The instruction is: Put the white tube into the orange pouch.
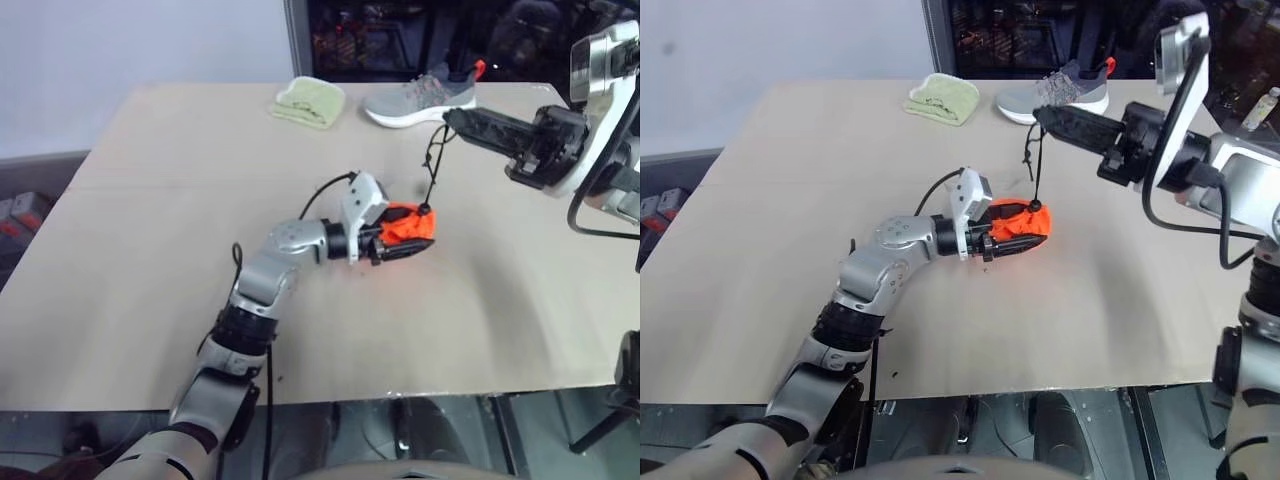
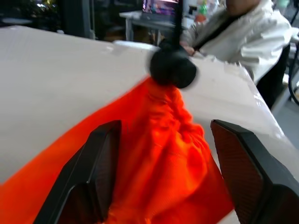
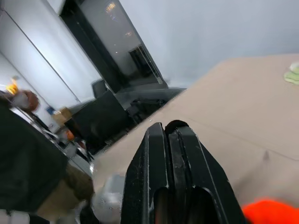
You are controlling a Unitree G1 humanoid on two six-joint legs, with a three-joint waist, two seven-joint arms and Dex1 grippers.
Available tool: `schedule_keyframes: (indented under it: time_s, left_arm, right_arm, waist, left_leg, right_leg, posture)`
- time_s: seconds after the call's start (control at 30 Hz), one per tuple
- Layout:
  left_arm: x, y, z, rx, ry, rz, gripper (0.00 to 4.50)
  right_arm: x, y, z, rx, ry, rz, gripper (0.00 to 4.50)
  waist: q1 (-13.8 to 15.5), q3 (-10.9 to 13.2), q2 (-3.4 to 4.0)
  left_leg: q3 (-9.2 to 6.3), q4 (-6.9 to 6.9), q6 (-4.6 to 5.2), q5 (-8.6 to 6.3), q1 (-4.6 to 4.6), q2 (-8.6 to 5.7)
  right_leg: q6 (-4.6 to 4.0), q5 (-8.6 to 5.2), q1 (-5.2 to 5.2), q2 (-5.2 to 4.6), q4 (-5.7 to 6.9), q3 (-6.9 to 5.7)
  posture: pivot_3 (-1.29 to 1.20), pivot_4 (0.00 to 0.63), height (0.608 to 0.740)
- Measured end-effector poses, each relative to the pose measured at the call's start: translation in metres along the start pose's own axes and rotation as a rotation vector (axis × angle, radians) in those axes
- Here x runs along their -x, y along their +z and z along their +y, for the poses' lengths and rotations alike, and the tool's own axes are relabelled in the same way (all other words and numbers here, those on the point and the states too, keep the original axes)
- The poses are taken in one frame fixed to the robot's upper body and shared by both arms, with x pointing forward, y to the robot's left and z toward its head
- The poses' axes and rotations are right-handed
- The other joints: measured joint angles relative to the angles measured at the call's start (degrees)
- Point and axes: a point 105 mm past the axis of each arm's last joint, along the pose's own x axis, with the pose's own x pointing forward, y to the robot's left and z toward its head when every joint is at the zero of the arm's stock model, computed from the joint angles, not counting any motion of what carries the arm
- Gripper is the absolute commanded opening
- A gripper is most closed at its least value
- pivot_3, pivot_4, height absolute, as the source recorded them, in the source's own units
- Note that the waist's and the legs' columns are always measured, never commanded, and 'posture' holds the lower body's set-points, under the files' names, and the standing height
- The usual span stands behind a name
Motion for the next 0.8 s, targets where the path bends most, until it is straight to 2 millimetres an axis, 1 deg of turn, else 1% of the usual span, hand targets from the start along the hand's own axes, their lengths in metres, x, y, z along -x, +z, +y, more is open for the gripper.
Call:
schedule_keyframes:
  time_s: [0.07,0.17,0.23,0.3,0.37,0.43,0.47,0.5,0.53,0.57,0.6,0.63,0.67,0.7,0.73,0.8]
  left_arm:
    - [0.008,0.005,0.005,-0.022,0.025,0.002,3.13]
    - [0.025,0.011,0.011,-0.067,0.049,0.028,3.13]
    - [0.04,0.009,0.012,-0.097,0.053,0.068,3.13]
    - [0.049,0.004,0.011,-0.1,0.051,0.098,3.13]
    - [0.063,-0.003,0.013,-0.084,0.072,0.126,3.67]
    - [0.078,-0.01,0.017,-0.062,0.105,0.155,4.32]
    - [0.088,-0.014,0.019,-0.039,0.131,0.168,4.5]
    - [0.095,-0.016,0.018,-0.03,0.141,0.175,4.5]
    - [0.104,-0.018,0.014,-0.017,0.149,0.179,4.5]
    - [0.109,-0.019,0.014,-0.012,0.159,0.188,4.5]
    - [0.116,-0.02,0.012,0.006,0.171,0.188,4.5]
    - [0.122,-0.021,0.009,0.015,0.176,0.191,4.5]
    - [0.137,-0.024,0.004,0.037,0.195,0.203,4.5]
    - [0.144,-0.027,0.003,0.054,0.209,0.214,4.5]
    - [0.15,-0.027,0.001,0.055,0.221,0.213,4.5]
    - [0.163,-0.028,-0.006,0.07,0.243,0.217,4.5]
  right_arm:
    - [0.009,-0.014,-0.011,-0.005,-0.062,0.045,0.0]
    - [0.032,-0.045,-0.038,0.022,-0.23,0.181,0.0]
    - [0.051,-0.068,-0.059,0.075,-0.362,0.317,0.0]
    - [0.067,-0.088,-0.075,0.146,-0.455,0.44,0.0]
    - [0.086,-0.111,-0.091,0.238,-0.535,0.577,0.0]
    - [0.099,-0.124,-0.099,0.301,-0.567,0.644,0.57]
    - [0.108,-0.133,-0.099,0.331,-0.565,0.676,0.92]
    - [0.113,-0.138,-0.098,0.331,-0.559,0.688,1.4]
    - [0.123,-0.146,-0.093,0.342,-0.551,0.7,1.85]
    - [0.127,-0.15,-0.091,0.335,-0.549,0.709,2.22]
    - [0.136,-0.154,-0.085,0.349,-0.549,0.716,2.7]
    - [0.141,-0.155,-0.081,0.355,-0.552,0.711,3.17]
    - [0.151,-0.153,-0.069,0.381,-0.552,0.687,3.66]
    - [0.154,-0.151,-0.064,0.393,-0.553,0.677,4.15]
    - [0.158,-0.146,-0.057,0.423,-0.558,0.652,4.45]
    - [0.163,-0.138,-0.042,0.466,-0.566,0.604,4.45]
  waist:
    - [-0.02,0.0,0.0]
    - [-0.02,0.0,0.0]
    - [-0.09,-0.01,0.01]
    - [-0.2,-0.01,0.02]
    - [-0.19,-0.01,0.02]
    - [-0.21,0.0,0.02]
    - [-0.13,0.01,0.04]
    - [-0.1,0.01,0.04]
    - [0.09,0.01,0.04]
    - [0.11,0.01,0.04]
    - [0.36,0.04,0.09]
    - [0.41,0.04,0.1]
    - [0.53,0.04,0.1]
    - [0.49,0.04,0.09]
    - [0.58,0.06,0.12]
    - [0.59,0.05,0.11]
  left_leg:
    - [0.02,0.0,0.01,0.0,0.0,0.0]
    - [0.04,0.01,0.01,0.0,0.01,-0.01]
    - [0.06,0.0,0.01,-0.01,0.04,0.0]
    - [0.09,0.01,0.0,0.0,0.06,0.01]
    - [0.1,0.01,0.0,0.0,0.08,0.03]
    - [0.1,0.01,0.0,-0.01,0.09,0.05]
    - [0.1,0.0,0.0,-0.01,0.08,0.05]
    - [0.08,0.0,0.0,-0.01,0.08,0.06]
    - [0.05,-0.01,0.0,-0.01,0.02,0.05]
    - [0.05,0.0,0.0,-0.03,0.07,0.05]
    - [0.04,0.0,0.01,-0.03,0.01,0.02]
    - [0.04,0.0,0.03,-0.04,0.02,0.03]
    - [0.04,-0.01,0.05,-0.06,0.04,0.04]
    - [0.07,-0.01,0.05,-0.06,0.13,0.06]
    - [0.06,-0.01,0.04,-0.06,0.11,0.07]
    - [0.06,0.0,0.04,-0.07,0.2,0.14]
  right_leg:
    - [0.0,0.0,0.01,0.0,-0.01,0.01]
    - [0.01,0.0,0.01,0.0,0.0,0.01]
    - [0.01,-0.01,0.01,0.01,-0.01,0.01]
    - [0.02,-0.01,0.01,0.02,0.0,0.03]
    - [0.03,-0.02,0.01,0.03,0.0,0.02]
    - [0.03,-0.02,0.0,0.04,0.0,0.04]
    - [0.03,-0.02,0.0,0.04,-0.01,0.04]
    - [0.03,-0.02,0.02,0.04,-0.02,0.03]
    - [0.03,-0.02,0.01,0.0,-0.06,0.01]
    - [0.04,-0.03,0.06,0.01,-0.07,0.01]
    - [0.04,-0.03,0.02,-0.02,-0.08,0.01]
    - [0.04,-0.03,0.04,-0.03,-0.1,0.01]
    - [0.06,-0.05,0.06,-0.02,-0.1,0.02]
    - [0.07,-0.05,0.12,0.0,-0.1,0.04]
    - [0.06,-0.05,0.11,-0.01,-0.11,0.03]
    - [0.06,-0.06,0.23,0.01,-0.12,0.02]
  posture:
    - [0.0,0.15,0.74]
    - [0.0,0.15,0.74]
    - [0.0,0.15,0.74]
    - [0.0,0.15,0.74]
    - [0.0,0.15,0.74]
    - [0.0,0.15,0.74]
    - [0.0,0.15,0.74]
    - [0.0,0.15,0.74]
    - [0.0,0.15,0.74]
    - [0.0,0.15,0.74]
    - [0.0,0.15,0.74]
    - [0.0,0.15,0.74]
    - [0.0,0.15,0.74]
    - [0.0,0.15,0.74]
    - [0.0,0.15,0.74]
    - [0.0,0.15,0.74]
